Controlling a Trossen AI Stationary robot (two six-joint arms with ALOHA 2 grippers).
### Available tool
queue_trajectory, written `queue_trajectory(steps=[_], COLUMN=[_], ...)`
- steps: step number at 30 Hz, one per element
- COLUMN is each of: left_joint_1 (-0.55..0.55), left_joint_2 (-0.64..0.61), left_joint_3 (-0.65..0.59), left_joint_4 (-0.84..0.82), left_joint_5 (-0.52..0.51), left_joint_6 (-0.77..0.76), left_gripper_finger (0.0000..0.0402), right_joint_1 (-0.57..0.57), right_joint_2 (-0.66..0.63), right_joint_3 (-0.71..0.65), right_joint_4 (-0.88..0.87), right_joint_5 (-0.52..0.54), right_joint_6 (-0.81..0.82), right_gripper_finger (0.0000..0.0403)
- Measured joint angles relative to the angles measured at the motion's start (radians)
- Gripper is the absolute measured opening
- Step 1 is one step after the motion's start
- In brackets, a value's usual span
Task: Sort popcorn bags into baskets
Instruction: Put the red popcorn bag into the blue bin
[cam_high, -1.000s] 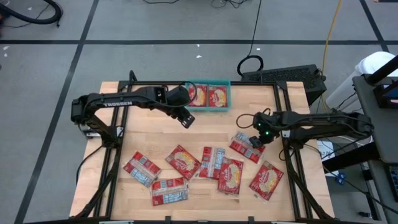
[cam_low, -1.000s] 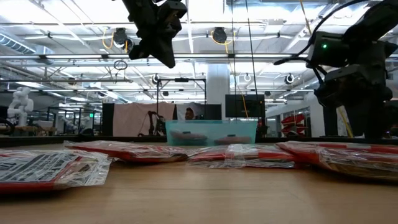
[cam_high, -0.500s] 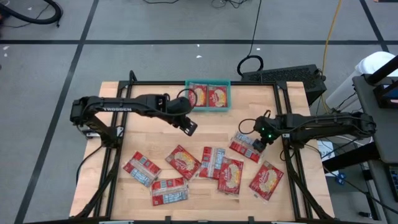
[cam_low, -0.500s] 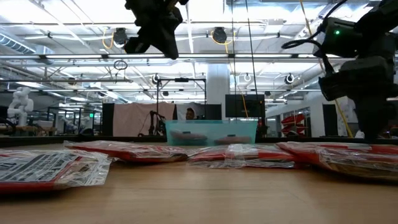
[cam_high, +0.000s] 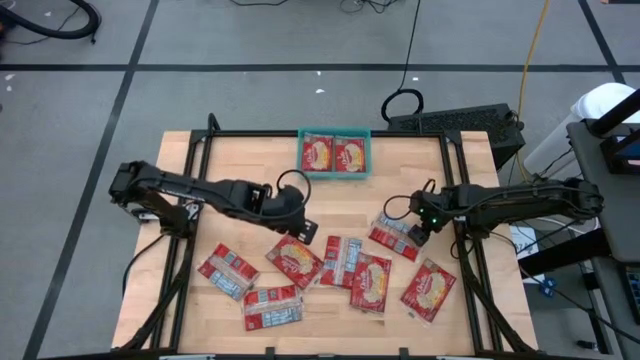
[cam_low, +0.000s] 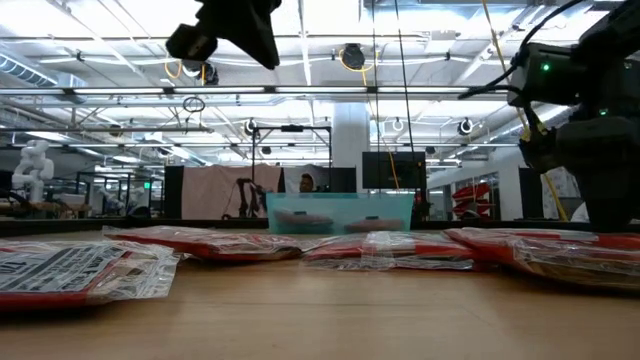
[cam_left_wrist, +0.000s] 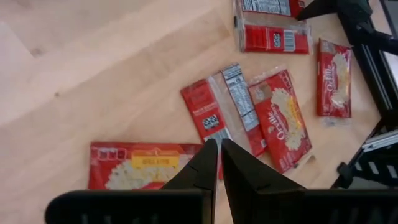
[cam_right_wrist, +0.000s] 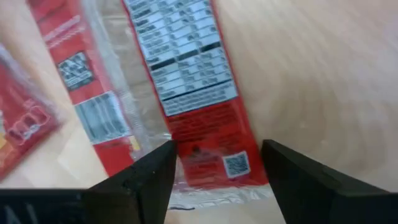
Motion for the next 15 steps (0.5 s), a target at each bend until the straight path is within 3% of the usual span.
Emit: queue_trajectory(steps=[6, 15], left_joint_1=[-0.031, -0.021], left_joint_2=[0.0, 0.003], left_joint_3=[0.0, 0.0], left_joint_4=[0.002, -0.002], left_joint_5=[-0.031, -0.121], left_joint_6=[-0.058, -0.028], left_gripper_finger=[0.0026, 0.0026], right_joint_1=[0.026, 0.059], right_joint_2=[0.031, 0.02], right_joint_3=[-0.063, -0.08], right_joint_4=[0.043, 0.153], right_joint_5=[0.04, 0.061], right_joint_6=[-0.008, 0.05], right_gripper_finger=[0.0182, 0.0016])
